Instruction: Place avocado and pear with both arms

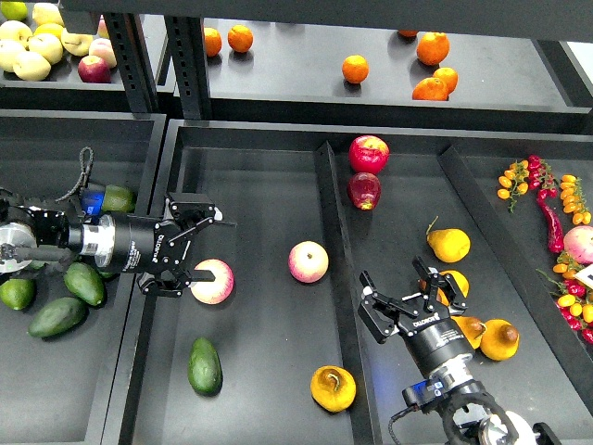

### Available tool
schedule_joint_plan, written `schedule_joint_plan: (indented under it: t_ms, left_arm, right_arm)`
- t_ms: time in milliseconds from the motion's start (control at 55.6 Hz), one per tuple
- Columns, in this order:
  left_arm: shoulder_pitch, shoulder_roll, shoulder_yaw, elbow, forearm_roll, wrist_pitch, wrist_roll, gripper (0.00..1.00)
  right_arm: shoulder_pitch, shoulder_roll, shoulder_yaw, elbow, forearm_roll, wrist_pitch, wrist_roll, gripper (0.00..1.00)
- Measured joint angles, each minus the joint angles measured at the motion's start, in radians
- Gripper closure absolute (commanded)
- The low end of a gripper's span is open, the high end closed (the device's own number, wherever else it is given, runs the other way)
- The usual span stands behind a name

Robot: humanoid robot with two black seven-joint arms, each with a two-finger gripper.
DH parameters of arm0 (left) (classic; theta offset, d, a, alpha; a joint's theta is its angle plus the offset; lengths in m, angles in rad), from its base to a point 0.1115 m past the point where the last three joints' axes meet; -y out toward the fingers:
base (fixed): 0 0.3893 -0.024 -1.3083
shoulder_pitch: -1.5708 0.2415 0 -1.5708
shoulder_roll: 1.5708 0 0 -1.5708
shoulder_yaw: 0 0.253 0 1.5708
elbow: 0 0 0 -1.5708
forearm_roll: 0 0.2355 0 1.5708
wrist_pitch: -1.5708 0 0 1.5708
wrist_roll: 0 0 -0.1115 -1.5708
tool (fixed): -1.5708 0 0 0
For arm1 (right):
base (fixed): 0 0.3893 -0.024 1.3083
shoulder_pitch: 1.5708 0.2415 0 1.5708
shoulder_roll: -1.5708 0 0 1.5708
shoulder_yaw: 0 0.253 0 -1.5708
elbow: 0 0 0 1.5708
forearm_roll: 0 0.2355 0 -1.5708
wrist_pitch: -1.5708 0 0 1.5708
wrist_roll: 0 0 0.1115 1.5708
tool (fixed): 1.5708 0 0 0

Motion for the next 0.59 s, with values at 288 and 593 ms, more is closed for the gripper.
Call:
schedule_joint_plan:
  t_ms: [288,593]
  left_arm:
    - [-0.221,-0.007,0.220,-0.007,0.116,0.000,0.000,0.00]
    - [-0.413,-0.078,0.531,-0.012,0.121,0.000,0.000,0.01]
  right_arm:
    - [0.130,0.000,0.003,-0.003,-0.003,-0.121,0.007,0.00]
    - [0.248,0.000,0.061,-0.022,-0.009,-0.149,0.009,0.00]
